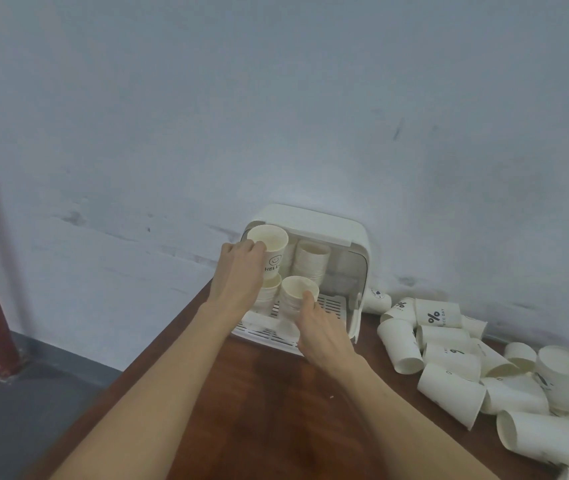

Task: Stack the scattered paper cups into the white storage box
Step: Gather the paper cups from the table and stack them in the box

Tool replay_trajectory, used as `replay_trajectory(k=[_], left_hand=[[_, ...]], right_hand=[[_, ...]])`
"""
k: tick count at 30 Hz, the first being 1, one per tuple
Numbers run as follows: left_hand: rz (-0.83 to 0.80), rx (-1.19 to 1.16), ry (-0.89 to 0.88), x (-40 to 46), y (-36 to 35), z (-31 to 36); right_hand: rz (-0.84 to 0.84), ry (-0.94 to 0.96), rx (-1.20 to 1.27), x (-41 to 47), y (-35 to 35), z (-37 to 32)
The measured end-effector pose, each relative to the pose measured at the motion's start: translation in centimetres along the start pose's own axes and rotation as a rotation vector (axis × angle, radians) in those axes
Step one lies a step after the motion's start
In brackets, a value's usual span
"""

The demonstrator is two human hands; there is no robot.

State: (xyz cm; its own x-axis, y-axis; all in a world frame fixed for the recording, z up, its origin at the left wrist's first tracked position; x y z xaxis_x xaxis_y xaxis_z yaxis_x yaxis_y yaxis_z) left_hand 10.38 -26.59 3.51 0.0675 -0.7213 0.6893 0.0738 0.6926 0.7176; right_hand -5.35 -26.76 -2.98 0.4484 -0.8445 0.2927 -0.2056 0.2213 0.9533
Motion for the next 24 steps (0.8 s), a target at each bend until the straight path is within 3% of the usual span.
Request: replay_trajectory(k=[15, 24], left_hand=[[-0.380, 0.252, -0.111, -2.4, -2.9, -0.2], [-0.464, 0.255, -0.065, -3.6, -2.4, 0.5]], right_hand=[[-0.013, -0.012, -0.015, -0.1, 0.1, -0.1], [-0.034, -0.051, -0.007, -0.5, 0.5, -0.4]])
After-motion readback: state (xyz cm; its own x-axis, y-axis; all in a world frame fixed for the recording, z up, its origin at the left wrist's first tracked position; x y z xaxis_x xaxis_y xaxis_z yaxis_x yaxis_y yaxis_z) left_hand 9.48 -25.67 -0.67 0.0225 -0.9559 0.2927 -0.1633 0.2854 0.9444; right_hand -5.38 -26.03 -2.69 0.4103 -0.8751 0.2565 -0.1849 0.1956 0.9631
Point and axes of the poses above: each hand's wrist, its own x-axis towards the middle knuckle, its own y-axis out of the back of the hand, z = x × y, the point moved 5 cm from there along x, towards the middle knuckle, and after that the axes turned 5 degrees about x, right-handed, at the moved point
